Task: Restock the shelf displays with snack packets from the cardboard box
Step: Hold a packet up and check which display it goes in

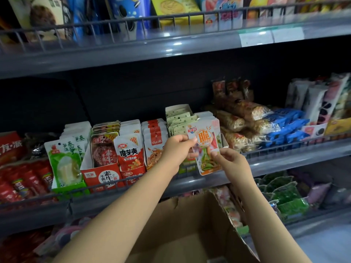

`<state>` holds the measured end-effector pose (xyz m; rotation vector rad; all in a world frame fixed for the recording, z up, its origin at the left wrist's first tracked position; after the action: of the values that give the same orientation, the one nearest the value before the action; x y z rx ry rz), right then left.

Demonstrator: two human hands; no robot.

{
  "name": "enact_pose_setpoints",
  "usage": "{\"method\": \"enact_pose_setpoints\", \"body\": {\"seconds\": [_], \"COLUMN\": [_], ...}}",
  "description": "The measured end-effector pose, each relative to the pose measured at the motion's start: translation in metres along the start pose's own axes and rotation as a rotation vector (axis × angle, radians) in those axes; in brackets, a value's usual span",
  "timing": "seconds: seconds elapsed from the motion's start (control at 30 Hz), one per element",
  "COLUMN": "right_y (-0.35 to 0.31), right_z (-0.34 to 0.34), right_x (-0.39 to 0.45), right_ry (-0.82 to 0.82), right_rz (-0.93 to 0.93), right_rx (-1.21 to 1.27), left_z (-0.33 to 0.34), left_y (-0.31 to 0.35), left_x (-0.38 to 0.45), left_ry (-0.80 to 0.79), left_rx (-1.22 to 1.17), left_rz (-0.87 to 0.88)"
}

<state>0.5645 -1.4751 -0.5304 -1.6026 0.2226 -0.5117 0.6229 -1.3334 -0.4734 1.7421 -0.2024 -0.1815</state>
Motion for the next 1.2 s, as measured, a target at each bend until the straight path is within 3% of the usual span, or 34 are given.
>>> {"method": "enact_pose_setpoints", "body": {"seconds": [0.13,0.3,0.43,0.83,1.2], "right_y": [0.0,-0.002,0.003,0.027,0.035], "right_z": [-0.006,-0.009,-0.007,-0.003,0.001], "right_x": [0.012,0.025,0.032,0.04,0.039], "right_ry": [0.112,0.23,0.264,0.082,0.07], "right_rz": [-0.06,-0.137,-0.167,-0.151,-0.185], "right_rx": [-0.083,-0.005,-0.075,-0.471,-0.536], "left_z": [0.012,0.019,0.024,0.036,0.051], "left_y": [0.024,0.061,0.08,0.059,0.053], "left_x": [0.012,0.026,0.042,0.079,0.1], "left_ry": [0.013,0.034,0.083,0.137,0.016], "left_rx": [0.086,0.393,0.543,0.717,1.263], "left_rz": [0.096,0.428,0.547,0.535,0.333]}}
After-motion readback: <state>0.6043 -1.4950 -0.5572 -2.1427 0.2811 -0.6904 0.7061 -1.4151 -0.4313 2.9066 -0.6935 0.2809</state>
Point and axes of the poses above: each hand's wrist, its own x-axis towards the middle knuckle, its own z-axis out of the palm, y = z × x, the point moved 1 cm from there along x, towards the middle knuckle, and after that the axes turned 2 degrees about x, right-handed, at the moved point
